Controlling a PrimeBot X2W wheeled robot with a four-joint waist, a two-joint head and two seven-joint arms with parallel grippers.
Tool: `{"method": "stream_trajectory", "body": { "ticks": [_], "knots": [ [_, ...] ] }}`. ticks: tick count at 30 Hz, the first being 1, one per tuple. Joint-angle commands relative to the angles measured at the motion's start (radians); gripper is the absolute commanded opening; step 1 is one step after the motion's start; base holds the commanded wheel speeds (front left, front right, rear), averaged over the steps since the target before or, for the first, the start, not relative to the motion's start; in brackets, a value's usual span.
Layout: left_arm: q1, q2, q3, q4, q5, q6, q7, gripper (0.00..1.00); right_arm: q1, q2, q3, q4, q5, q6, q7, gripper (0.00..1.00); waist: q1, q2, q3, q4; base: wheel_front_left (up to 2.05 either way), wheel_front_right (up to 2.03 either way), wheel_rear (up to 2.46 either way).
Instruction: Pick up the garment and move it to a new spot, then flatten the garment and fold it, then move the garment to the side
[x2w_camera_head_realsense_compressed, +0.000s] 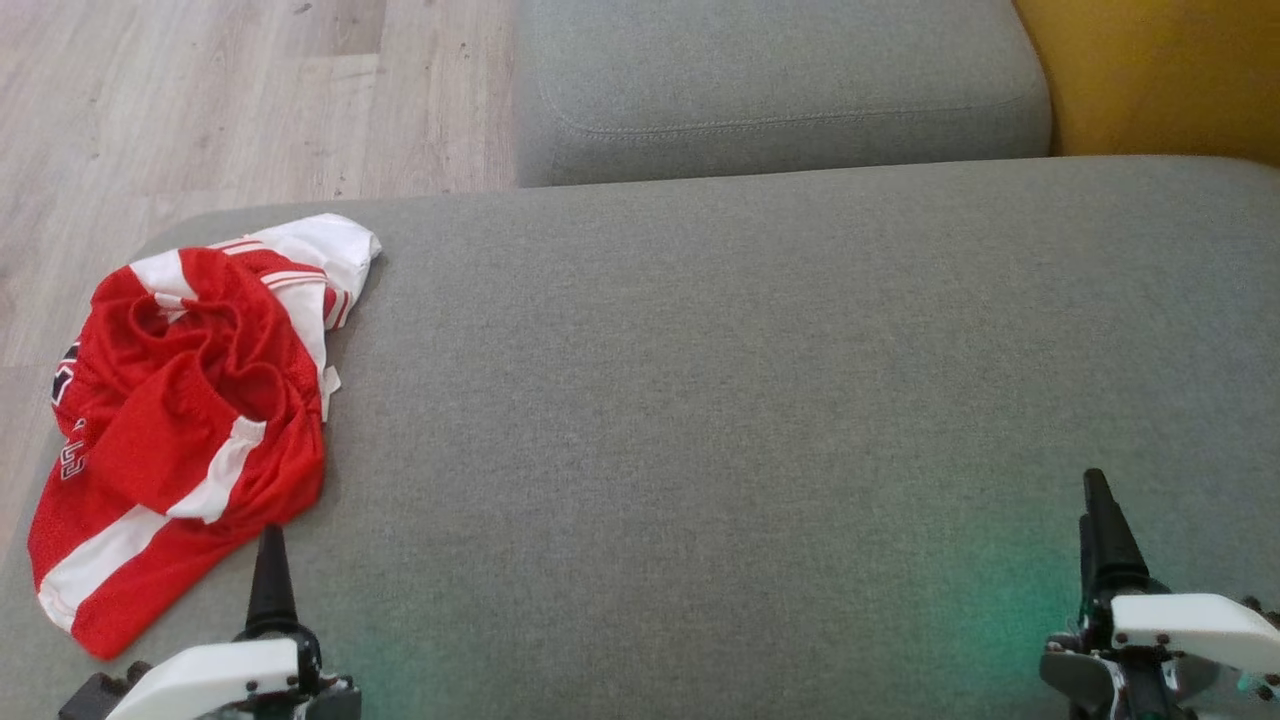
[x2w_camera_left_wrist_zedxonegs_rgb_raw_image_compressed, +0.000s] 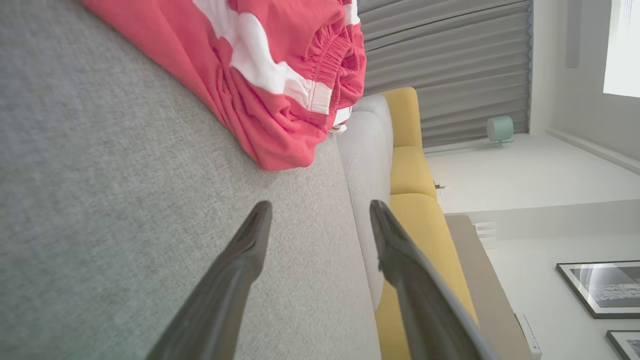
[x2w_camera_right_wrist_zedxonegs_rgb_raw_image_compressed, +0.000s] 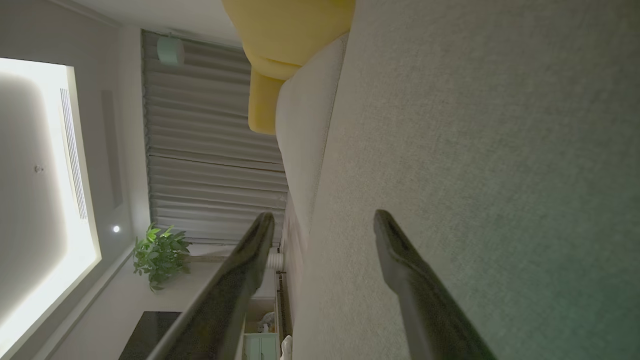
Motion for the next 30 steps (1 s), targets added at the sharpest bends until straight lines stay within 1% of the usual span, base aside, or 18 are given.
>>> {"method": "stream_trajectory", "body": {
  "ticks": [1,30],
  "knots": [
    [-0.027,0.004,-0.005,-0.042,0.029,0.004,-0.008,1.00,-0.031,-0.003,0.010,-0.037,-0.032,0.004,-0.013,1.00,0.0000,0.0000,-0.002,0.000,0.00,0.00,0.00],
    [0.004,0.005,-0.079,-0.083,0.359,0.063,-0.090,1.00,0.002,-0.004,0.089,-0.064,-0.388,0.005,-0.095,1.00,0.0000,0.0000,-0.052,0.004,0.00,0.00,0.00]
  ]
}}
